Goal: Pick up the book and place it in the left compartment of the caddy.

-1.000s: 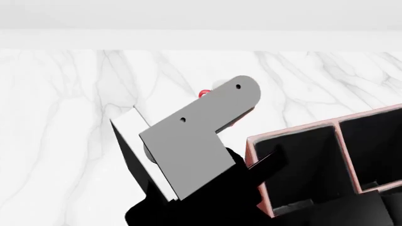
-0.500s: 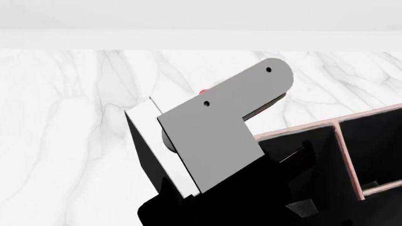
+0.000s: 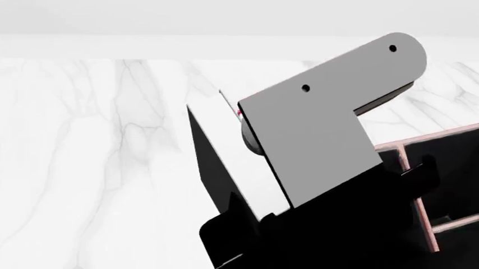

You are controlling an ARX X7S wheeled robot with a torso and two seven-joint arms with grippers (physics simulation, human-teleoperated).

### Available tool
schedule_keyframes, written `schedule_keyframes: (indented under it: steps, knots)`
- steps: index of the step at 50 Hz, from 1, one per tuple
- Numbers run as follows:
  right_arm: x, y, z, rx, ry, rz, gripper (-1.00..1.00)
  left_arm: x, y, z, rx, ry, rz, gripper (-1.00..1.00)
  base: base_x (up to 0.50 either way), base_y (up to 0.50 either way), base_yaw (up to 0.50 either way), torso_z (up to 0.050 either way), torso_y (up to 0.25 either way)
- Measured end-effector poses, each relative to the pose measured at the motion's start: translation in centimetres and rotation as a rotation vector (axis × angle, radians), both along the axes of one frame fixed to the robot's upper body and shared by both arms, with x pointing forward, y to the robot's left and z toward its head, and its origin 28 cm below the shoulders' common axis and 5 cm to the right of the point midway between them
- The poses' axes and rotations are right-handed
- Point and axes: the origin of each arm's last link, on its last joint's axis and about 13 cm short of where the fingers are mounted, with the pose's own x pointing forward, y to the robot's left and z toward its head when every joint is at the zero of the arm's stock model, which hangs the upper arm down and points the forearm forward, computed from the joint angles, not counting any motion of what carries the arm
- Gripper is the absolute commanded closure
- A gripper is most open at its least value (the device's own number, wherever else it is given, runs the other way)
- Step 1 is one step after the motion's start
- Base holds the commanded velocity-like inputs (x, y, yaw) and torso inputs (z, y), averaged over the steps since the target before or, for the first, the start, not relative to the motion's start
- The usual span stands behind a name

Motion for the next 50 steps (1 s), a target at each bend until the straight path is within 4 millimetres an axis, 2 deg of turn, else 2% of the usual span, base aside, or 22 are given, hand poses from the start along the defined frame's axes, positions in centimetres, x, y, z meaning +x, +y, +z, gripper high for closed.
schedule_keyframes:
  steps: [29,50]
  knots:
    - [-1.9,-2.4,1.5,-0.002,-0.021,-0.126,1.0,0.1,0.0,0.0,0.0,-0.001,0.006,-1.0,0.0,0.0,0.0,0.0,0.001]
    - [-2.4,-4.0,1.8,-0.004,-0.03,-0.207,1.0,0.1,0.0,0.0,0.002,-0.001,0.007,-1.0,0.0,0.0,0.0,0.0,0.001]
